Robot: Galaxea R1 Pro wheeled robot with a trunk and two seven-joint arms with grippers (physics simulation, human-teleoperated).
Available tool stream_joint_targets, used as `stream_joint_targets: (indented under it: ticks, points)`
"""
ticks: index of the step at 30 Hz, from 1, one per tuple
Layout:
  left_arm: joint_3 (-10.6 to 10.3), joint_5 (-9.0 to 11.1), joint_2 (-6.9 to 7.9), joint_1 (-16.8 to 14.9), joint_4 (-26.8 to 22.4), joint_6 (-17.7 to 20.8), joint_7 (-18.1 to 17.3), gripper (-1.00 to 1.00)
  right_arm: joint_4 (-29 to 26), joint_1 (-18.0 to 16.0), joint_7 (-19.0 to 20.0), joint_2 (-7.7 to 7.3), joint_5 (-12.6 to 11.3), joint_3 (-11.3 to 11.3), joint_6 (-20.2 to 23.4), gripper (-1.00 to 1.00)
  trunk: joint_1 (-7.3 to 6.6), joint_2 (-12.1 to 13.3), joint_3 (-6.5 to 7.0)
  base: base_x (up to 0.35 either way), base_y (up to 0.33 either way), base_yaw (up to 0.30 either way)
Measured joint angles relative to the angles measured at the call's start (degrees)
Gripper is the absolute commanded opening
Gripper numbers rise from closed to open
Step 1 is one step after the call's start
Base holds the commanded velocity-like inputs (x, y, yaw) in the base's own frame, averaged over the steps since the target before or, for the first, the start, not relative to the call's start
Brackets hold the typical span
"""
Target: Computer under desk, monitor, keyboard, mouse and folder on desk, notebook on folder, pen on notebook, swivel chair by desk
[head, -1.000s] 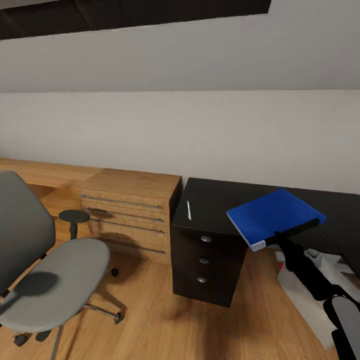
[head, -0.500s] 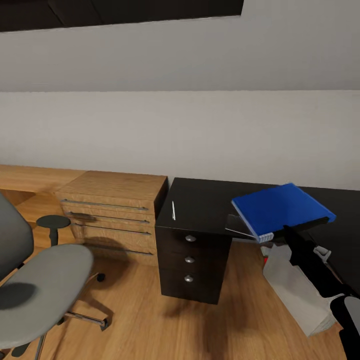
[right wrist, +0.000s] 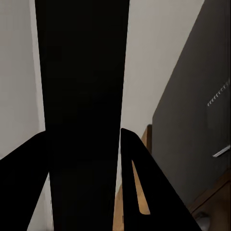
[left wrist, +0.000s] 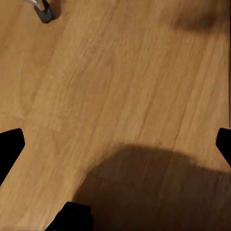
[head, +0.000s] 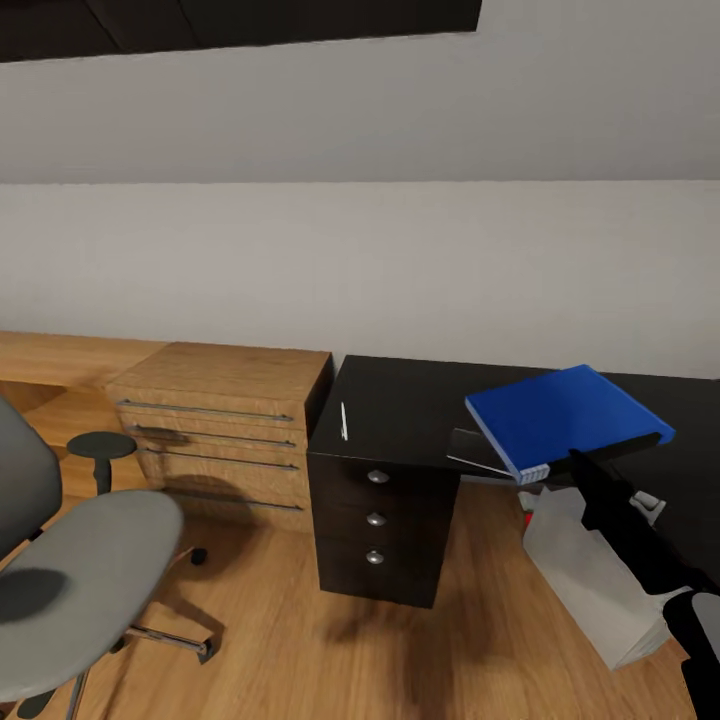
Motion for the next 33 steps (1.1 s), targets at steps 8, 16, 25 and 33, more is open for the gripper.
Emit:
stream_joint_targets:
  ticks: [8, 16, 25, 33]
  points:
    - [0.0, 0.0, 0.00, 0.0, 0.0, 0.0, 0.0, 1.00, 2.4, 0.0, -0.2, -0.07, 0.2, 0.3, -0.3, -1.00, 0.00, 0.0, 0.00, 0.000, 0.000, -0.254]
    - [0.0, 0.0, -0.04, 0.0, 0.0, 0.0, 0.0, 1.00, 5.4, -0.1, -0.2, -0.09, 0.1, 0.5, -0.6, -1.00, 0.00, 0.0, 0.00, 0.000, 0.000, -0.264]
    - [-0.1, 0.0, -0.12, 0.0, 0.0, -0.1, 0.0, 1.00, 5.6, -0.1, -0.1, -0.03, 0.1, 0.5, -0.7, -1.00, 0.00, 0.0, 0.00, 0.000, 0.000, -0.264]
    - [0.2, 0.1, 0.17, 0.0, 0.0, 0.0, 0.2, 1.00, 5.6, -0.1, -0.1, 0.00, 0.0, 0.6, -0.7, -1.00, 0.00, 0.0, 0.00, 0.000, 0.000, -0.264]
